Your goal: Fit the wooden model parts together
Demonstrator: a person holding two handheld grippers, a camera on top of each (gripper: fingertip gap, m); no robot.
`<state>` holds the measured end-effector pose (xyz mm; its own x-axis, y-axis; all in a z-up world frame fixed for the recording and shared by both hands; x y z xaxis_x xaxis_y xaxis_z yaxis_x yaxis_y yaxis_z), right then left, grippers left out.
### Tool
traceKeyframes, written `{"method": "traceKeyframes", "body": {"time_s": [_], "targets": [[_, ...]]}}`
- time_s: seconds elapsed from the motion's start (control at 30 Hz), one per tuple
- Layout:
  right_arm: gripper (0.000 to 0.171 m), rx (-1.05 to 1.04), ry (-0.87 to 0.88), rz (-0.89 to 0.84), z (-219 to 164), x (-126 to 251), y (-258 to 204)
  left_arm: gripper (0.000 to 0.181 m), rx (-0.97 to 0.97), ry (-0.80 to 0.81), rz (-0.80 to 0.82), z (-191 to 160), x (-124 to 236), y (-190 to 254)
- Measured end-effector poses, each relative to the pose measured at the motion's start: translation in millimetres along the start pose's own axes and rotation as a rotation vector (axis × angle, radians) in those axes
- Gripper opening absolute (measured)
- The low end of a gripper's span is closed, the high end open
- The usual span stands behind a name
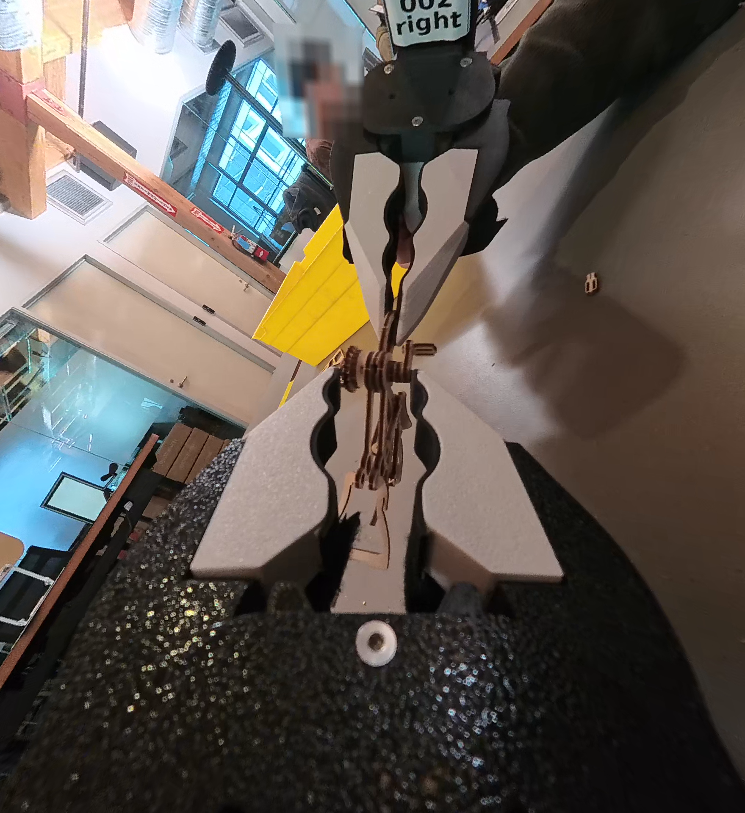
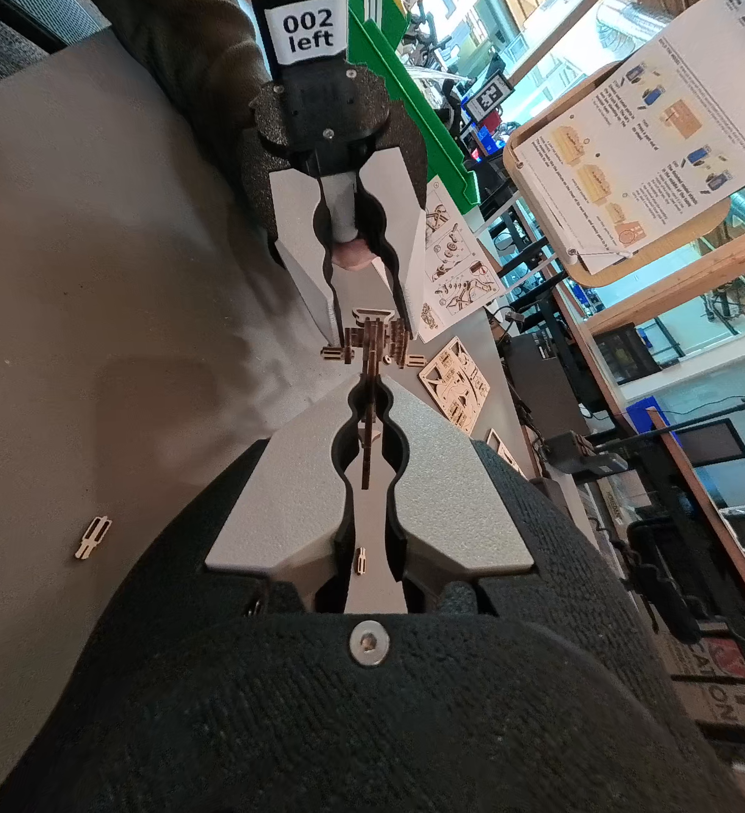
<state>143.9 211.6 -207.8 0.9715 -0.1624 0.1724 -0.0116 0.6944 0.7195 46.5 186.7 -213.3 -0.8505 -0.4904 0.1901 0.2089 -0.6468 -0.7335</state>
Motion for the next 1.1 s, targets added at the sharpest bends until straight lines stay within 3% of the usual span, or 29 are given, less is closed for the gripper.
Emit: {"method": "traceKeyframes", "body": {"time_s": [1.1], "targets": [[0.000, -0.012, -0.004, -0.024, -0.1, -0.3, 2.5, 0.033, 0.070, 0.003, 0.016, -2.4, 0.1, -4.8]]}}
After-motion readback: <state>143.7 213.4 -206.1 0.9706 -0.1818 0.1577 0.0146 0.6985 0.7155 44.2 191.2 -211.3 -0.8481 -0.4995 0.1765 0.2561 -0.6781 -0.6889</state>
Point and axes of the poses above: each gripper's, where its closed fingertips meet, x back along the fingers, z out of its top, y = z × x across the jaws, the point moved 5 cm from there along x, back along the fingers, and after that the axes turned 7 degrees about -z, right-handed, at the moved point
